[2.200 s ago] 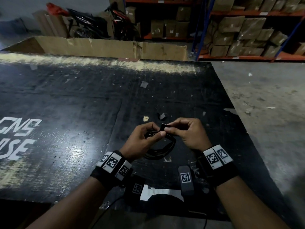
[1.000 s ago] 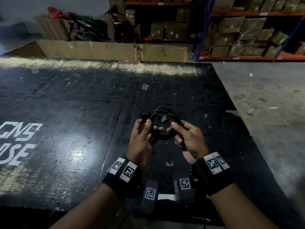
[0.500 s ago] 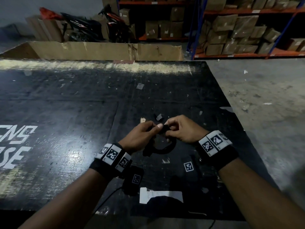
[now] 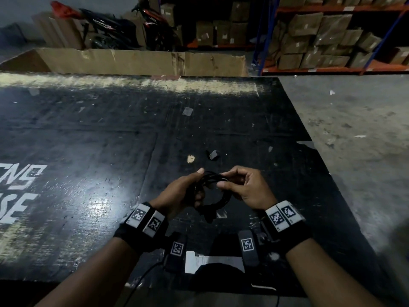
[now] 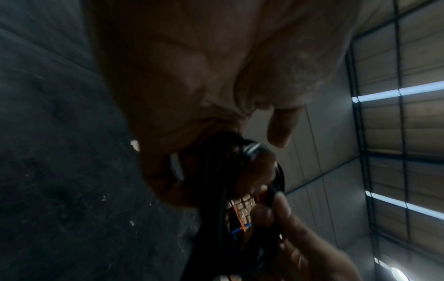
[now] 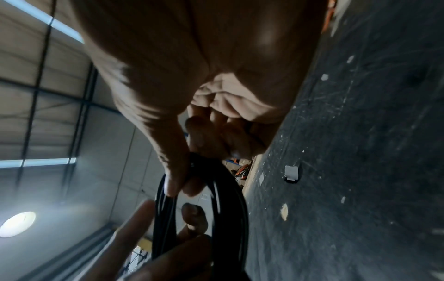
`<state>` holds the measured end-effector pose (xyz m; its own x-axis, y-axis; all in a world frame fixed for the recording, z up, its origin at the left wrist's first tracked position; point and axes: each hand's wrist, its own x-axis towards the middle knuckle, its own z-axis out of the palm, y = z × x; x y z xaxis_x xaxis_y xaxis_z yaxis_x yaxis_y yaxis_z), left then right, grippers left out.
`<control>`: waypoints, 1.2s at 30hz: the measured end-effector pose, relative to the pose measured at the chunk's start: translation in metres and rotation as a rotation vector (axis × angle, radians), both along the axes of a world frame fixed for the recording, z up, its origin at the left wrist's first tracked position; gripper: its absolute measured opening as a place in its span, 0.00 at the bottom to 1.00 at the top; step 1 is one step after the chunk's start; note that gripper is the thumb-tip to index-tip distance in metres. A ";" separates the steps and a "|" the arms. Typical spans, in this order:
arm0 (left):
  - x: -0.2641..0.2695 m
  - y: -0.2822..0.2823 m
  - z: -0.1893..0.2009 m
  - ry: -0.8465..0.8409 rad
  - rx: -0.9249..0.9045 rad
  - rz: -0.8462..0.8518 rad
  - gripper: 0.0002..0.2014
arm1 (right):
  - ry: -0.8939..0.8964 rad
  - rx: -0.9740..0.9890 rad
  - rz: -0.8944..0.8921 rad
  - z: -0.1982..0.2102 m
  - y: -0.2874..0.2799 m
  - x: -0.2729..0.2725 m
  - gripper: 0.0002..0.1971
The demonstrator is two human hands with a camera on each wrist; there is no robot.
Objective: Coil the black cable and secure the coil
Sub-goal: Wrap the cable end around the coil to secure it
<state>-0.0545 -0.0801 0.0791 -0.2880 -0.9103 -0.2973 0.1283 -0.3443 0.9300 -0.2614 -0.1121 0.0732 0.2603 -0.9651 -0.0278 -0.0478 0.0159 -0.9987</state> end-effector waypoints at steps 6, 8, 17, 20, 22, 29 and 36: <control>0.000 -0.013 -0.017 -0.056 -0.107 0.142 0.15 | 0.075 0.024 0.023 -0.006 -0.018 0.005 0.12; -0.001 -0.017 -0.025 -0.133 -0.215 0.200 0.14 | 0.095 0.058 0.028 -0.006 -0.025 0.009 0.12; 0.023 -0.031 -0.050 -0.170 -0.236 0.467 0.12 | 0.495 -0.079 -0.127 -0.027 -0.105 0.042 0.11; 0.025 -0.032 -0.052 -0.090 -0.199 0.531 0.12 | 0.799 -0.158 -0.117 -0.037 -0.141 0.061 0.10; 0.027 -0.031 -0.053 -0.088 -0.206 0.552 0.12 | 0.995 -0.167 -0.054 -0.043 -0.158 0.075 0.13; 0.034 -0.031 -0.050 -0.062 -0.194 0.599 0.17 | 1.339 -0.184 0.014 -0.069 -0.180 0.095 0.16; 0.034 -0.033 -0.045 -0.110 -0.264 0.595 0.15 | 1.197 -0.222 -0.024 -0.060 -0.170 0.075 0.07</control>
<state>-0.0201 -0.1129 0.0338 0.3059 -0.9512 -0.0411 0.1257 -0.0024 0.9921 -0.1866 -0.2823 0.0136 0.1651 -0.9837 -0.0713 -0.9428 -0.1362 -0.3043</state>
